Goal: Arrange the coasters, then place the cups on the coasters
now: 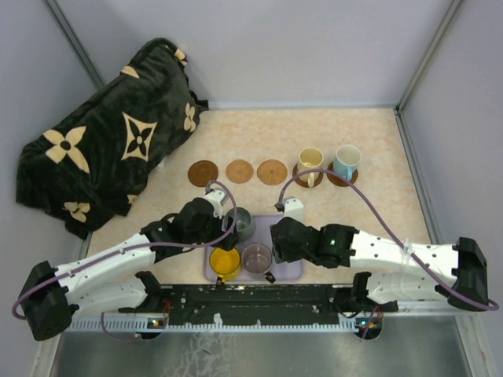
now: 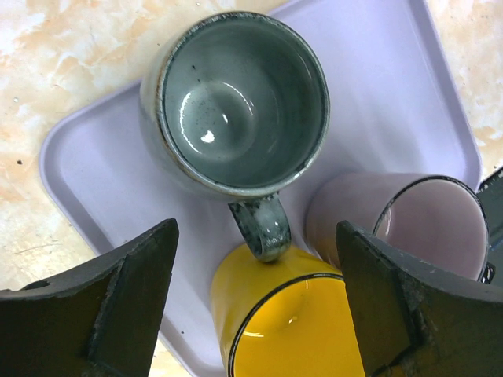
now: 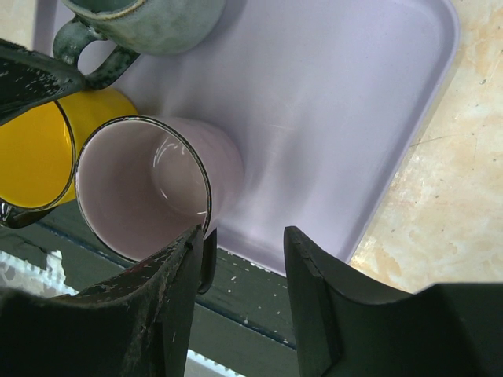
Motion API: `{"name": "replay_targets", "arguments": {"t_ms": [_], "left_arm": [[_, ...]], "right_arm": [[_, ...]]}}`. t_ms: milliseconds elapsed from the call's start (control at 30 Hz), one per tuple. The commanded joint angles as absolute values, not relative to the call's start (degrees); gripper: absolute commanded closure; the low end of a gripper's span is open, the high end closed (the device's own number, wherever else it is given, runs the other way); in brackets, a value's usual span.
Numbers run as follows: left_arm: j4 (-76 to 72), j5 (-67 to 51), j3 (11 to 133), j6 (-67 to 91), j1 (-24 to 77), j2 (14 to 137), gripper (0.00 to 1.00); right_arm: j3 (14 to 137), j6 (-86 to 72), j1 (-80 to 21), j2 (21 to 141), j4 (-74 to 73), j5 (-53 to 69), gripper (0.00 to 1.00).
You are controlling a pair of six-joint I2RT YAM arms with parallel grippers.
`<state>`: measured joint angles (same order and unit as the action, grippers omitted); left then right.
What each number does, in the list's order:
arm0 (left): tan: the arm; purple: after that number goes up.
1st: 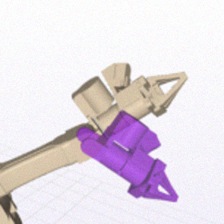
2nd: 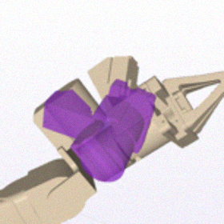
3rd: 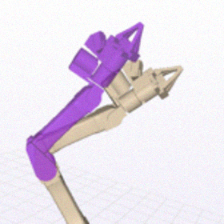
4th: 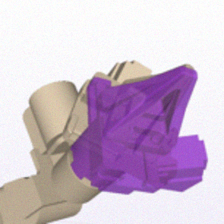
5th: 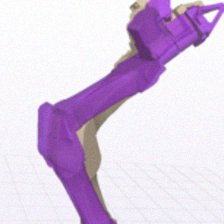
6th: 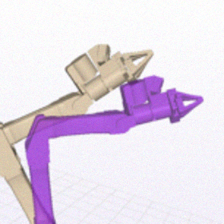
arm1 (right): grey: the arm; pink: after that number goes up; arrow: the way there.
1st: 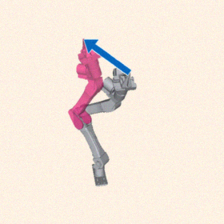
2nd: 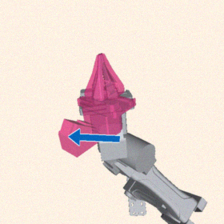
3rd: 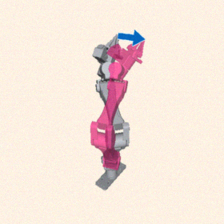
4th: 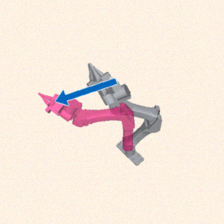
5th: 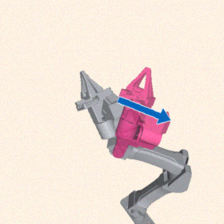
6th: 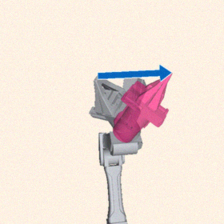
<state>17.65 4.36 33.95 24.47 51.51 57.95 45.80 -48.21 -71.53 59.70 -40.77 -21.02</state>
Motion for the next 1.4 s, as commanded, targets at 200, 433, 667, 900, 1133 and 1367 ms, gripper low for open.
{"name": "replay_targets", "arguments": {"t_ms": [200,433,667,900,1133,1367], "left_arm": [[15.50,5.39,36.09,25.00,52.40,60.07,0.15],[14.96,6.48,34.52,25.32,52.42,56.25,0.14],[15.16,6.56,34.11,26.32,52.44,56.08,0.13],[15.41,7.65,33.28,26.47,52.38,54.53,0.12],[15.64,8.71,32.69,26.49,52.39,53.95,0.11],[15.45,8.78,32.62,26.46,52.40,54.25,0.11]], "right_arm": [[46.36,-48.59,-75.81,58.52,-40.35,-22.02,0.56],[48.70,-48.22,-84.02,62.40,-42.87,-21.17,0.55],[49.95,-48.34,-87.39,67.49,-43.24,-20.06,0.54],[50.00,-48.08,-87.45,70.03,-38.68,-21.10,0.53],[50.72,-49.72,-87.45,74.04,-38.24,-23.75,0.52],[50.61,-50.78,-87.37,76.07,-37.95,-25.44,0.53]]}}
